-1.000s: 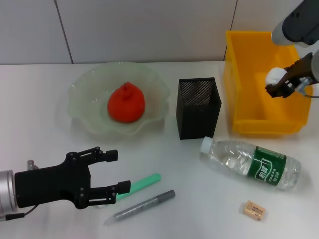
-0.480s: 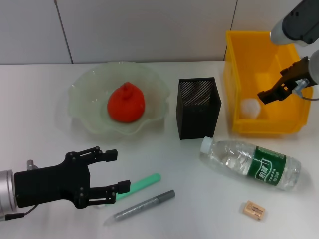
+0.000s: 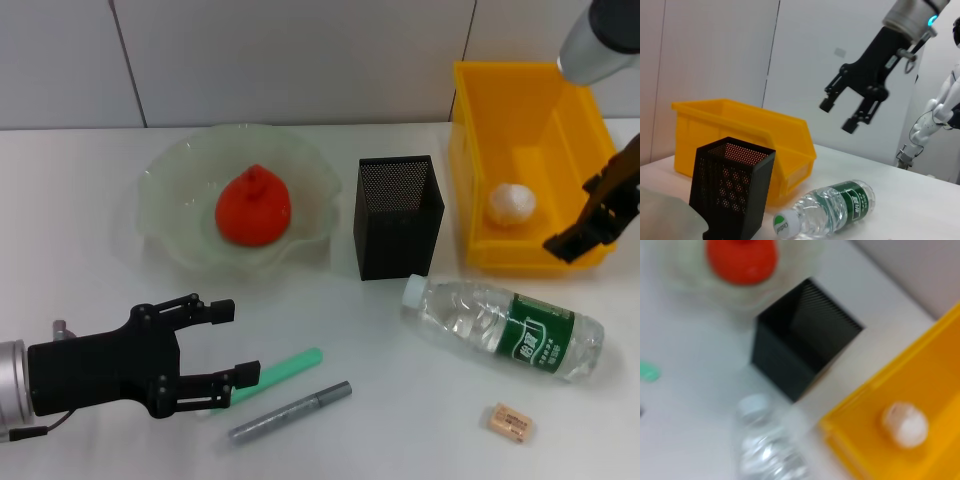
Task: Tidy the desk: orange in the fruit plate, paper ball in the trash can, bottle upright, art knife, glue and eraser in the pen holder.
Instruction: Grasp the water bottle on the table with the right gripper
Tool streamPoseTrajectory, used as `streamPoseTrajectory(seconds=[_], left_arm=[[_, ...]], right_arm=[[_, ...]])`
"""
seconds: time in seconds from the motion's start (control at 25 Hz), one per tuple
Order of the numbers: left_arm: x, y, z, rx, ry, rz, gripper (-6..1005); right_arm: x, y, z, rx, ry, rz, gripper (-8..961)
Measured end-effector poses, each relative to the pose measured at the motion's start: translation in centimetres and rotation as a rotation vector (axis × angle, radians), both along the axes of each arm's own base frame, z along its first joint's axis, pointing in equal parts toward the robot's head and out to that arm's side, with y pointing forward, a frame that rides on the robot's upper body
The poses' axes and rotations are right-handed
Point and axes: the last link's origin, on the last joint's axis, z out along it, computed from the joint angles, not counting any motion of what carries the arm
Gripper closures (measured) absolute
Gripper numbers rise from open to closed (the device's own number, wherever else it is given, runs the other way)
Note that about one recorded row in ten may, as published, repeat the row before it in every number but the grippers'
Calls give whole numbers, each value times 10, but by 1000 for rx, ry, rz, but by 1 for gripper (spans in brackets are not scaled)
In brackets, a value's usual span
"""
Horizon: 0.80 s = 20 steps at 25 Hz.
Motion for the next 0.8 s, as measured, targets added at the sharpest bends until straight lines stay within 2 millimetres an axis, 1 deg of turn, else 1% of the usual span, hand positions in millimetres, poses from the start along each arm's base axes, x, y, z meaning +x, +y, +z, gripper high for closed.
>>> streamPoseTrajectory(seconds=[0.08,0.2,0.24,0.28,0.4,0.44,0.48,0.6,0.64,0.68,0.8], left_arm=[[0,0,0,0,1,0,153],[0,0,0,0,1,0,152],[0,-1,-1,-4,2,0,152],[0,-1,-1,-4,2,0,152],[-1,-2,-2,-10,6,0,152],[-1,-2,-3,-10,6,1,152],[-1,-2,-3,-10,6,1,152],[-1,-3,-3,-11,7,4,152],[-2,-3,-3,-10,7,6,152],[-2,-3,-3,-10,7,6,152],[-4,-3,-4,-5,13,18,152]], right_arm=[[-4,-4,-2,-42,-15,-13,151],[-7,-4,-11,-95,-29,-34,151],[-5,-1,-21,-133,-41,-47,152],[-5,-1,-21,-133,-41,-47,152],[-4,1,-41,-194,-69,-33,152],[-3,3,-53,-216,-89,-7,152],[-3,3,-53,-216,-89,-7,153],[-1,6,-65,-234,-110,32,153],[1,8,-72,-245,-123,52,153],[1,8,-72,-245,-123,52,153],[4,11,-83,-275,-126,71,153]])
